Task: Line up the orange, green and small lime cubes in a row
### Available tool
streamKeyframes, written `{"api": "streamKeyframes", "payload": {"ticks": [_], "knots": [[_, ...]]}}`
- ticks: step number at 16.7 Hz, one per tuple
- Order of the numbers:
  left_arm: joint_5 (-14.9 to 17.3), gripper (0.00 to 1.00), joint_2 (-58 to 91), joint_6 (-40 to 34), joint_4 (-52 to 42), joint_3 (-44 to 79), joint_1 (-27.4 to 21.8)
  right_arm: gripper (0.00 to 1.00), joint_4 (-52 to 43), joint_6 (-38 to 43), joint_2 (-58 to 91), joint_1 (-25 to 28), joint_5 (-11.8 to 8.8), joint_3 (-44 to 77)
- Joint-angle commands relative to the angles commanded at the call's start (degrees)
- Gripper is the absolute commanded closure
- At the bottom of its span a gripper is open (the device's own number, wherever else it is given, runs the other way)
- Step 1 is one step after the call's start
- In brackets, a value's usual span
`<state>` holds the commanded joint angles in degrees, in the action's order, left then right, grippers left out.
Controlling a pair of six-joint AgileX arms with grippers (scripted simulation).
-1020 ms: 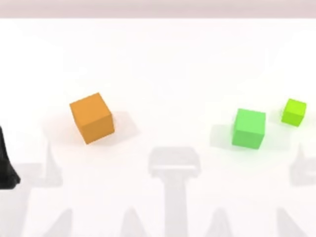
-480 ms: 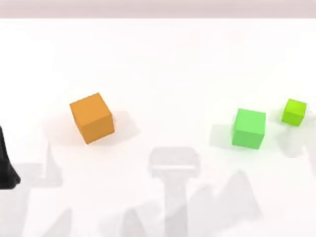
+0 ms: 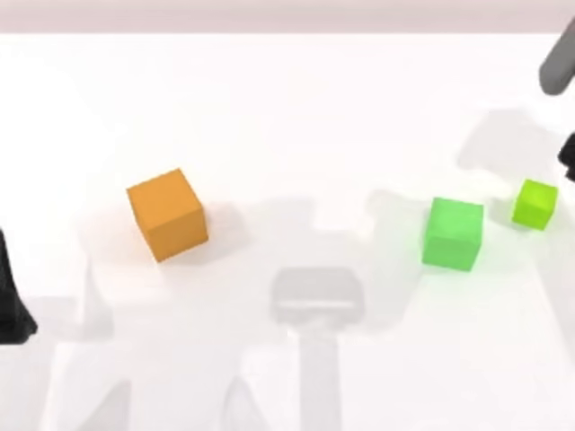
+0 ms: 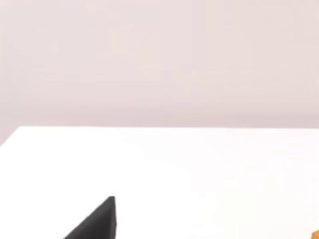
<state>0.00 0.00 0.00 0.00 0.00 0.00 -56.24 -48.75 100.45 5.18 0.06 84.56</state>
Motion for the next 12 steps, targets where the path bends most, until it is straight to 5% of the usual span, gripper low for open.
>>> {"api": "streamKeyframes", "payload": {"ticks": [6, 12], "knots": [[0.0, 0.0, 0.0, 0.0, 0.0, 0.0, 0.0, 0.0, -11.9, -10.3, 22.1, 0.9, 0.1, 18.4], [0.0, 0.0, 0.0, 0.0, 0.0, 0.0, 0.0, 0.0, -13.6, -11.8, 25.1, 1.0, 0.1, 20.9]]}}
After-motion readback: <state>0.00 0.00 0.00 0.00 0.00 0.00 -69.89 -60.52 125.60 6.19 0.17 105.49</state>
